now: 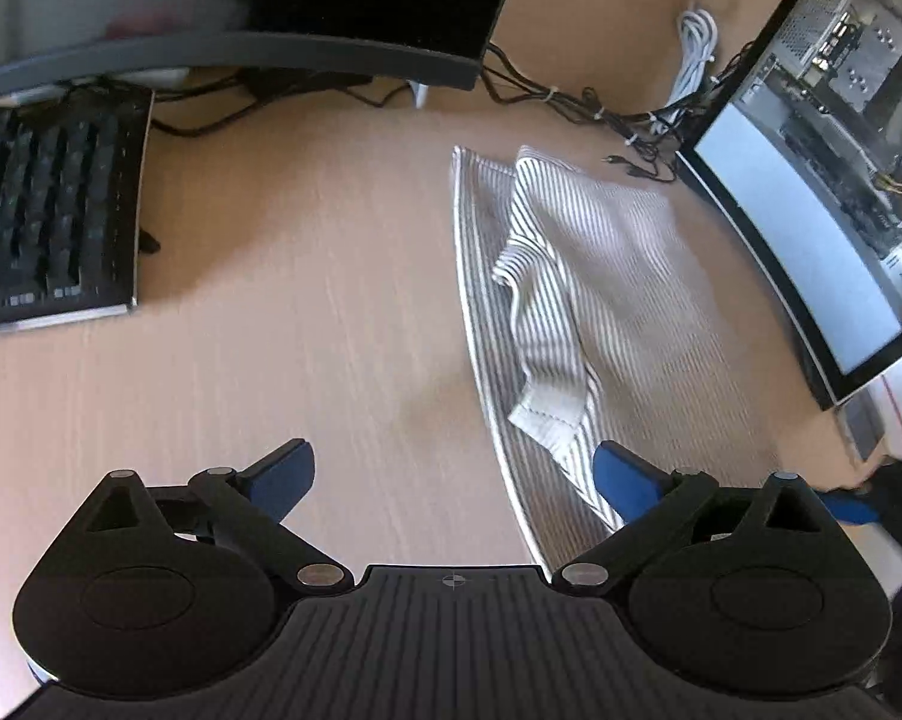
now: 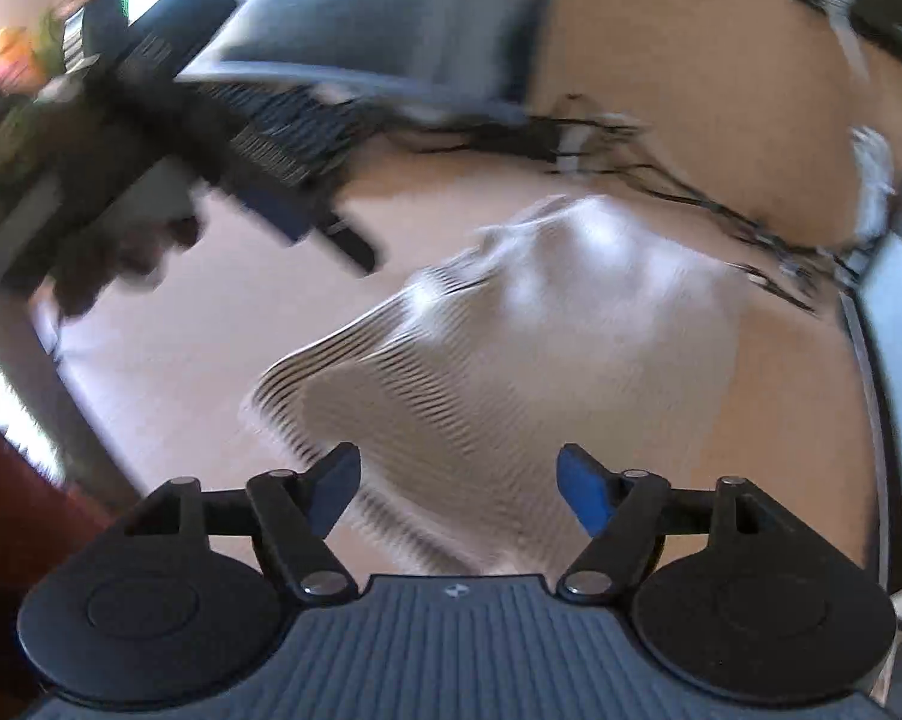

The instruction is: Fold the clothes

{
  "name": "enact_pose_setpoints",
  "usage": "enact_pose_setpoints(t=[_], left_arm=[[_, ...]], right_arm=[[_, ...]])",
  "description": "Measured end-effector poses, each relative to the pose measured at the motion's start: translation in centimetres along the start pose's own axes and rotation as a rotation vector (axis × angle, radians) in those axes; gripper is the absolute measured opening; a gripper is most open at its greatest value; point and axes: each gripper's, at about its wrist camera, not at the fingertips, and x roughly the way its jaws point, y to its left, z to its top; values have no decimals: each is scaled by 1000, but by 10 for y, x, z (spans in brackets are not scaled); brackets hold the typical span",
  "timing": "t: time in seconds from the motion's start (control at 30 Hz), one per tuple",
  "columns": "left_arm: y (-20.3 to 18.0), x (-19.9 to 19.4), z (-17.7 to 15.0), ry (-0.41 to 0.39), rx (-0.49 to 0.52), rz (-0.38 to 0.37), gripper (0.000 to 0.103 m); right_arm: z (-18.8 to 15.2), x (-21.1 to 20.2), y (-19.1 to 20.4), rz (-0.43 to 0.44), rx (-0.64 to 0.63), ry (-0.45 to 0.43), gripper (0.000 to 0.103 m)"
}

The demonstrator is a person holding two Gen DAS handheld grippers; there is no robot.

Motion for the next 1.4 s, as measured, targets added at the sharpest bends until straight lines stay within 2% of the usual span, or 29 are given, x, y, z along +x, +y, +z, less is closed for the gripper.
enact_pose_setpoints(t=[0.17, 0.2, 0.23, 0.3, 0.37, 0.4, 0.43, 0.53, 0.63, 0.73, 0.83, 0.97, 1.07, 1.2, 1.4], left_arm=[[-6, -11, -15, -8, 25, 15, 102], [-7, -13, -17, -9, 30, 18, 102], [-8, -15, -20, -11, 34, 21, 102], [-14, -19, -27, -14, 72, 14, 103], [-22, -22, -34, -12, 118, -14, 103], [-26, -23, -38, -4, 140, -34, 103], [-31, -22, -42, 13, 162, -62, 103], [-49, -13, -53, 68, 258, -73, 103], [-68, 4, -62, 112, 366, 1, 103], [-83, 18, -66, 138, 434, 69, 103], [-86, 21, -59, 128, 407, 75, 103], [-80, 19, -50, 112, 338, 67, 103], [-74, 19, -46, 115, 286, 54, 103], [-75, 19, -46, 106, 273, 57, 103], [-75, 21, -44, 102, 259, 48, 103]], right_arm=[[0, 27, 24, 10, -175, 26, 74], [0, 31, 27, 8, -211, 27, 72], [1, 32, 22, 20, -194, 31, 69], [4, 29, 2, 67, -74, 45, 55], [3, 26, -31, 120, 108, 63, 53], [0, 25, -47, 135, 190, 65, 47], [-2, 24, -60, 141, 253, 67, 47], [-7, 24, -80, 132, 291, 63, 46], [-7, 24, -77, 127, 238, 47, 47], [-7, 15, -56, 113, 98, 24, 49], [-7, 7, -38, 166, 0, 21, 54], [-10, 13, -32, 182, -68, 70, 59], [-9, 11, -23, 150, -123, 59, 66], [-17, 16, -5, 97, -239, 51, 74], [-23, 20, 9, 37, -329, 46, 75]])
